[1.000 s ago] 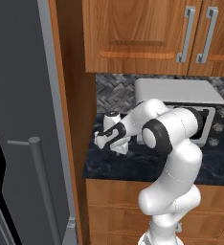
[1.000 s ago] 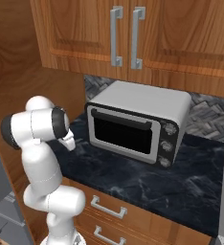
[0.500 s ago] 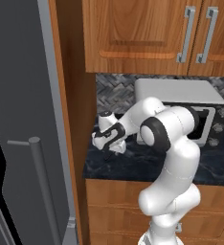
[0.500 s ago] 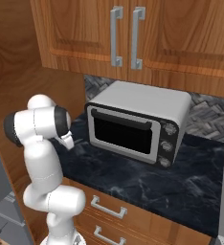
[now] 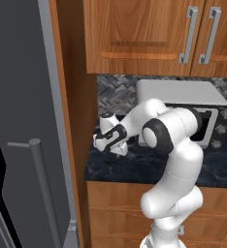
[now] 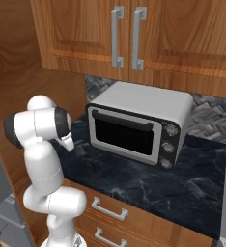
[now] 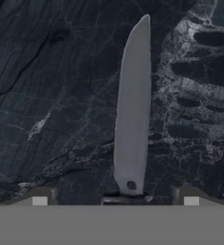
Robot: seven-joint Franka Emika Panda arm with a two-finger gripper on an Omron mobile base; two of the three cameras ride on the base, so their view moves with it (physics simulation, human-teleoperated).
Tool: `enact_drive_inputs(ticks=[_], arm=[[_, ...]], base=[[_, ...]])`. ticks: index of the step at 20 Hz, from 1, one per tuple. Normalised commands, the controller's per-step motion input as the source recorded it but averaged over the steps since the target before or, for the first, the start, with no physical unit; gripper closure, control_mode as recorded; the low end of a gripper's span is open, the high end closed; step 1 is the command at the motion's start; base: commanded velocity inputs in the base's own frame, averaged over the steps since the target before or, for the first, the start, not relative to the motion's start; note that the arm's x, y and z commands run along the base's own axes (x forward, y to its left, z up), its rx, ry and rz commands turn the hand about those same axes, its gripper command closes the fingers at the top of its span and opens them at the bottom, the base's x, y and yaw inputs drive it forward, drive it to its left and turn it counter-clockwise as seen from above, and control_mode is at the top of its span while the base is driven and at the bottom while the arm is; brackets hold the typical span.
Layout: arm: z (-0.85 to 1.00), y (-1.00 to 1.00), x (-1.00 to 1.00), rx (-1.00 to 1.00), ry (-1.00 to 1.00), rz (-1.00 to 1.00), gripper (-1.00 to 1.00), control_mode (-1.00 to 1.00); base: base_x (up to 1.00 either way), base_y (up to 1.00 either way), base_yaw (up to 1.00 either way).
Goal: Retrieve the butter from the fridge and place it on a plate on the dining table. Then retrieve the butter knife by the fridge and place it near the plate.
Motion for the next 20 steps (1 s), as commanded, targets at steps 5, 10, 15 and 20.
enact_drive_inputs(ticks=[5, 10, 15, 20], arm=[[-0.14, 0.0, -0.21, 0.03, -0.05, -0.01, -1.0, -1.0], [-0.19, 0.0, -0.19, 0.04, -0.08, -0.01, -1.0, -1.0], [-0.22, 0.0, -0.08, 0.05, -0.05, 0.0, 1.0, -1.0], [-0.26, 0.04, 0.0, 0.04, 0.01, 0.0, 1.0, -1.0]], base=[[0.0, 0.0, 0.0], [0.0, 0.0, 0.0], [0.0, 0.0, 0.0], [0.0, 0.0, 0.0]])
